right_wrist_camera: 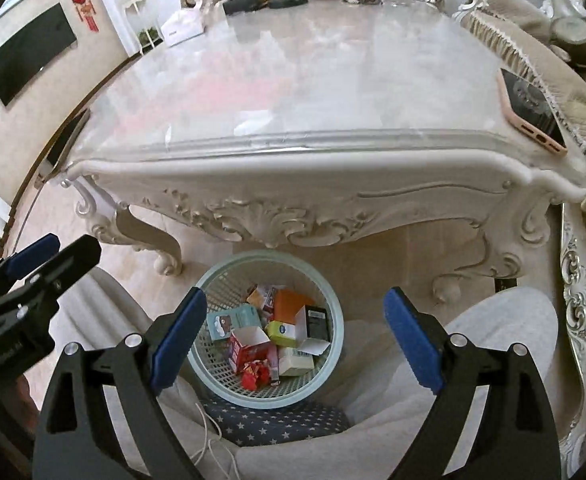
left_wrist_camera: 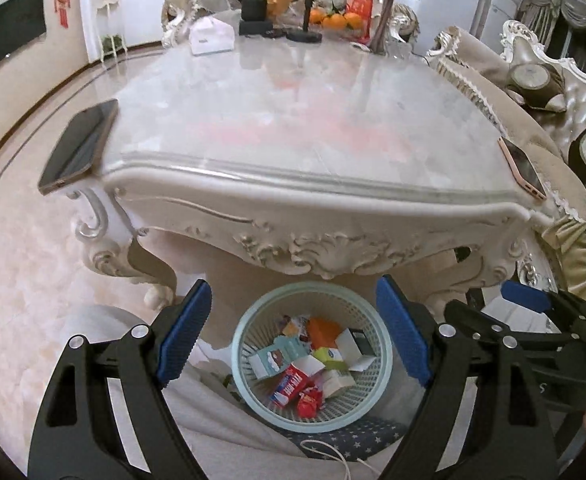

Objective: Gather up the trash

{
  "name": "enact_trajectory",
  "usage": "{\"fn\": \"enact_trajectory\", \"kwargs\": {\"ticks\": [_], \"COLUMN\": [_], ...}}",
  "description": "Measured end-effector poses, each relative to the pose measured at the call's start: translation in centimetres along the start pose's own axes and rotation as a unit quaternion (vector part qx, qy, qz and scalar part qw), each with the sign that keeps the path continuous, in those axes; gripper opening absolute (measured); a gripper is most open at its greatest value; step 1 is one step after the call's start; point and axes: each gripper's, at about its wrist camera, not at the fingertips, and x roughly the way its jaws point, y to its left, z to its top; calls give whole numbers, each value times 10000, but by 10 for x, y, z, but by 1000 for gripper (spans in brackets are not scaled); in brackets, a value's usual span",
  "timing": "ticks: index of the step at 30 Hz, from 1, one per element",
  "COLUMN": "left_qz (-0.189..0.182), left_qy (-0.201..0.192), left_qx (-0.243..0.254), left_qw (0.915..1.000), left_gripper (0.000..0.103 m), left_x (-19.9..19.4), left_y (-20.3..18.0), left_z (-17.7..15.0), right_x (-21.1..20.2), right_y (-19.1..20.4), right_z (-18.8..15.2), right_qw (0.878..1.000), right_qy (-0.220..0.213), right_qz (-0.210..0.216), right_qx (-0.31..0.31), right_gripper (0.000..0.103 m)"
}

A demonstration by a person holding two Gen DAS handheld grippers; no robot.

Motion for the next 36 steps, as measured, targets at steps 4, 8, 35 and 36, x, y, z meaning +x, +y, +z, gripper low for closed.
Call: {"fn": "enact_trajectory", "kwargs": {"ticks": [4,8,35,36], "left_qz": [1,66,272,255], "left_qy": [-10,-88,-189,-194], "left_qx": [5,86,218,213], "left_qw": [10000,9999,9992,9993], "left_gripper": [82,82,82,82], "left_x": [-1,-6,-4,-4], "left_y": [0,-4,-5,-5], "left_z": [2,3,3,2], "right_x": [0,-4,-1,-2], "right_y": [-2,-5,-6,-5], "right_z": [0,-1,-3,-3], "right_qw": [10000,10000,9997,9997], "right_qy": [9,-30,-34,-54], "right_qz": [-4,-34,-88,-104], "right_qx": [34,76,217,227], "right_gripper": [86,86,86,86]}}
